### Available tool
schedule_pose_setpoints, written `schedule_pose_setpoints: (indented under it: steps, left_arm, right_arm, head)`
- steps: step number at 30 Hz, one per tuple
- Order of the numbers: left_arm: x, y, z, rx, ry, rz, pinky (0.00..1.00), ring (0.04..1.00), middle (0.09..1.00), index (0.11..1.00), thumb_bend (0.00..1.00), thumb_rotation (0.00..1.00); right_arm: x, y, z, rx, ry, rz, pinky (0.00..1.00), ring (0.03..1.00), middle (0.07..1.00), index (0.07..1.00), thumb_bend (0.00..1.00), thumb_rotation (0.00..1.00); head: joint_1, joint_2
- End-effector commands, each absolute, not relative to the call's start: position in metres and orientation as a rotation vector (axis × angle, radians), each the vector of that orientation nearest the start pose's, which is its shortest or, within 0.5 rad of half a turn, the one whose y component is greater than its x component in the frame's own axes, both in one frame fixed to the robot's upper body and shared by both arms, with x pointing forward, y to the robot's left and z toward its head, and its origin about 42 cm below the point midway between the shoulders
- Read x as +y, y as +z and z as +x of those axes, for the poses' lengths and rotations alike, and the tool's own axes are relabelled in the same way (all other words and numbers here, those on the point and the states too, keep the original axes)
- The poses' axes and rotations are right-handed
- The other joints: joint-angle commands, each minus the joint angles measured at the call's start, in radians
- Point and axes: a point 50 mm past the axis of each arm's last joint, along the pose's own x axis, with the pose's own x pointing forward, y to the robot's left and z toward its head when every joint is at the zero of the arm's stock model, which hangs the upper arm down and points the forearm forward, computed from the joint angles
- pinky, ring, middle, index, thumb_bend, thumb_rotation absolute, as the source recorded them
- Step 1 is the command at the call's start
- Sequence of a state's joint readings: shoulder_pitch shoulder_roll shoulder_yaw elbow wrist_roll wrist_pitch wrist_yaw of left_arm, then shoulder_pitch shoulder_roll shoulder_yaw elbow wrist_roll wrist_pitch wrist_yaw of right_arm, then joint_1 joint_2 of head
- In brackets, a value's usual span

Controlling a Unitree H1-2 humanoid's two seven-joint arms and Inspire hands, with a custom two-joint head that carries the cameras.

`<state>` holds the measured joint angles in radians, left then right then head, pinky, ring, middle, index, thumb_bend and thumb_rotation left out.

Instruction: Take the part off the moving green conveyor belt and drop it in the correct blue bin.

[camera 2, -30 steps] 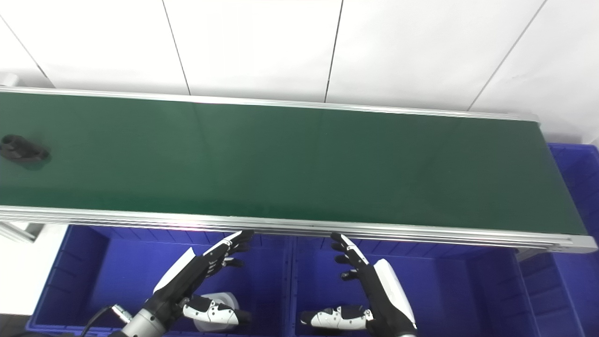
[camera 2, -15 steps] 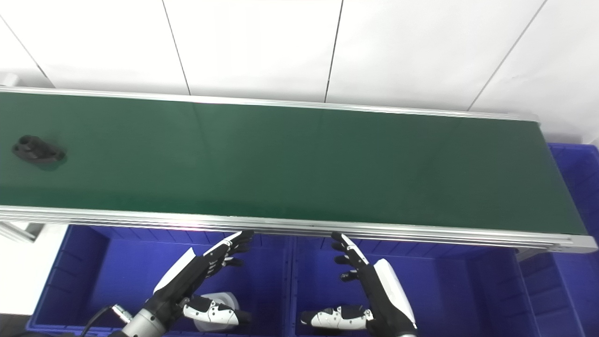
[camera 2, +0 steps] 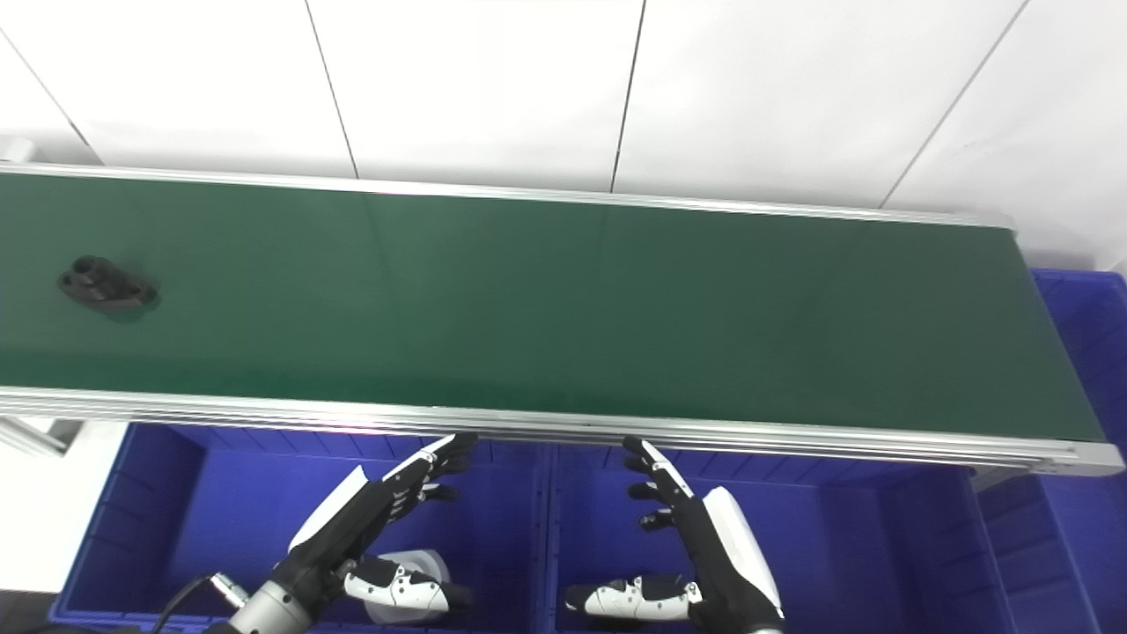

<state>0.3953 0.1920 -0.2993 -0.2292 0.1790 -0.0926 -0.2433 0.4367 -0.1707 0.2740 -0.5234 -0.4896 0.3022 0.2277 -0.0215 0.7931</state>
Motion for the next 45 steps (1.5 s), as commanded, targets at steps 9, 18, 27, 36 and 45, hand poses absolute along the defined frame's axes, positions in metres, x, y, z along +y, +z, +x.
schedule_pose_setpoints:
  steps: [9, 18, 27, 36, 45]
  left_arm:
    - [0.190, 0.079, 0.137, 0.055, -0.514, 0.253, 0.81, 0.912, 0.939, 0.930, 0.67, 0.18]
    - [0.190, 0.077, 0.135, 0.059, -0.515, 0.264, 0.79, 0.909, 0.939, 0.931, 0.67, 0.19]
    - [0.181, 0.058, 0.133, 0.049, -0.522, 0.287, 0.78, 0.865, 0.911, 0.913, 0.72, 0.23]
    - [0.174, 0.051, 0.134, 0.047, -0.512, 0.284, 0.73, 0.831, 0.895, 0.881, 0.76, 0.11]
    - [0.174, 0.045, 0.136, 0.059, -0.498, 0.262, 0.72, 0.819, 0.885, 0.867, 0.74, 0.04]
  right_arm:
    - [-0.199, 0.130, 0.134, 0.194, 0.325, -0.539, 0.68, 0.785, 0.885, 0.932, 0.79, 0.13]
    - [-0.199, 0.128, 0.132, 0.203, 0.326, -0.532, 0.71, 0.835, 0.892, 0.934, 0.79, 0.13]
    - [-0.215, 0.109, 0.125, 0.208, 0.322, -0.549, 0.78, 0.857, 0.889, 0.935, 0.79, 0.14]
    - [-0.220, 0.099, 0.126, 0.244, 0.317, -0.546, 0.87, 0.911, 0.908, 0.946, 0.80, 0.01]
    - [-0.218, 0.095, 0.128, 0.240, 0.317, -0.549, 0.86, 0.904, 0.900, 0.943, 0.81, 0.00]
  head:
    - [0.000, -0.001]
    - [0.029, -0.036]
    - [0.228, -0.177]
    - [0.271, -0.242]
    - [0.258, -0.270]
